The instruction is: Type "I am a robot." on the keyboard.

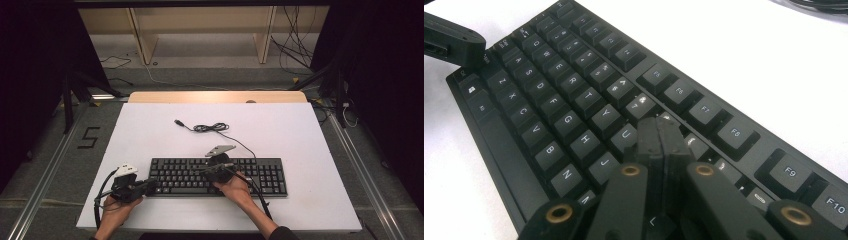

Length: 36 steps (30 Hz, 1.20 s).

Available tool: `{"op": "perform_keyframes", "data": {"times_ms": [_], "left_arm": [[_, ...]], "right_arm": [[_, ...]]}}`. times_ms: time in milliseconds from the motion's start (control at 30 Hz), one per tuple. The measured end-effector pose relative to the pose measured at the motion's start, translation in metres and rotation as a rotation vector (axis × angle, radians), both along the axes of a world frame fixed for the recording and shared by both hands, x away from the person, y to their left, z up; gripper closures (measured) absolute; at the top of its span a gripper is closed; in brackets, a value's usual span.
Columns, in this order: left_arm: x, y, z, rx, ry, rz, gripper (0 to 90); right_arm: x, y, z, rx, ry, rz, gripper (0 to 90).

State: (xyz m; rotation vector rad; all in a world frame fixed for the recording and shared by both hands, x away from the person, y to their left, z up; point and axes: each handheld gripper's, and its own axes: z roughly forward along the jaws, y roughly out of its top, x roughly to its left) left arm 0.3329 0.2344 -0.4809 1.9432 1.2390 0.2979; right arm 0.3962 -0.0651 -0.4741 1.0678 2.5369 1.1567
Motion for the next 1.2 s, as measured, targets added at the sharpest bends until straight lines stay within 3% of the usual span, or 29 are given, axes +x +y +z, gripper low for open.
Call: {"op": "perform_keyframes", "data": {"times_ms": [400,567,733,867,1200], "left_arm": [[0.001,-0.001,-0.003,0.015,0.006,-0.002,89.0],[0.000,-0.004,-0.002,0.025,0.008,-0.008,89.1],[0.000,-0.003,-0.003,0.019,0.010,-0.005,89.1],[0.000,-0.003,-0.002,0.007,0.014,-0.002,89.0],[-0.005,-0.004,0.005,-0.052,-0.043,-0.003,81.0]], "right_arm": [[0.000,0.000,-0.001,0.001,0.001,0.001,90.0],[-0.002,0.003,-0.003,-0.034,-0.015,-0.003,90.0],[-0.002,0.003,-0.003,-0.035,-0.016,-0.006,90.0],[-0.002,0.001,-0.002,-0.024,-0.004,-0.008,90.0],[-0.001,-0.009,0.008,0.059,-0.007,-0.026,86.9]]}}
